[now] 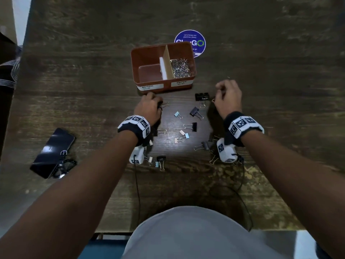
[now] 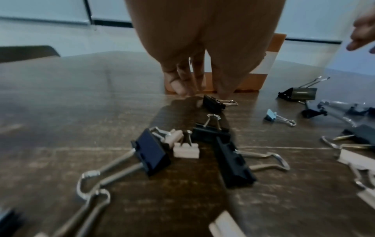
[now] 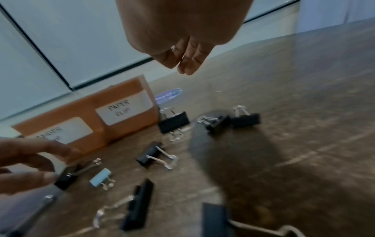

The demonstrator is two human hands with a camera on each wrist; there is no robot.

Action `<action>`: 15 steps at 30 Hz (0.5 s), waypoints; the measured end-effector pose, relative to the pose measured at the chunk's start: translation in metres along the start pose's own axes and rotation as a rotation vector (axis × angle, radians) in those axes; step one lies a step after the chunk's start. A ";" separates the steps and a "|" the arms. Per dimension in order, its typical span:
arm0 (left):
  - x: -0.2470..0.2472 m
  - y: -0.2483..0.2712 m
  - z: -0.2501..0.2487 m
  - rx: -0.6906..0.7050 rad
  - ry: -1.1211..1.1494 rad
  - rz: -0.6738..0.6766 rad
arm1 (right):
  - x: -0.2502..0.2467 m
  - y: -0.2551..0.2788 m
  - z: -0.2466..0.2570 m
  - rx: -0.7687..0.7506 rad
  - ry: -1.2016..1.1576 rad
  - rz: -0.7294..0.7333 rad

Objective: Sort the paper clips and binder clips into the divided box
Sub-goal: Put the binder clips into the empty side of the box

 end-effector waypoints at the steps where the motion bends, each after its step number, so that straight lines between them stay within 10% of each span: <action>1: 0.002 -0.004 0.001 0.015 -0.031 0.035 | 0.000 0.002 -0.008 0.031 0.021 0.041; 11: 0.005 -0.004 -0.008 0.008 0.024 0.175 | 0.060 -0.004 -0.029 -0.010 0.408 0.702; 15: 0.003 -0.003 -0.004 -0.080 0.256 0.196 | 0.065 0.001 -0.027 -0.132 0.469 0.609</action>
Point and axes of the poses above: each hand's wrist, its own y-axis away from the middle knuckle, its own x-axis out of the palm, z = x × y, the point moved 5 cm from there along -y, towards the middle knuckle, and after that the axes turned 12 degrees about -y, right-handed, at the moved point
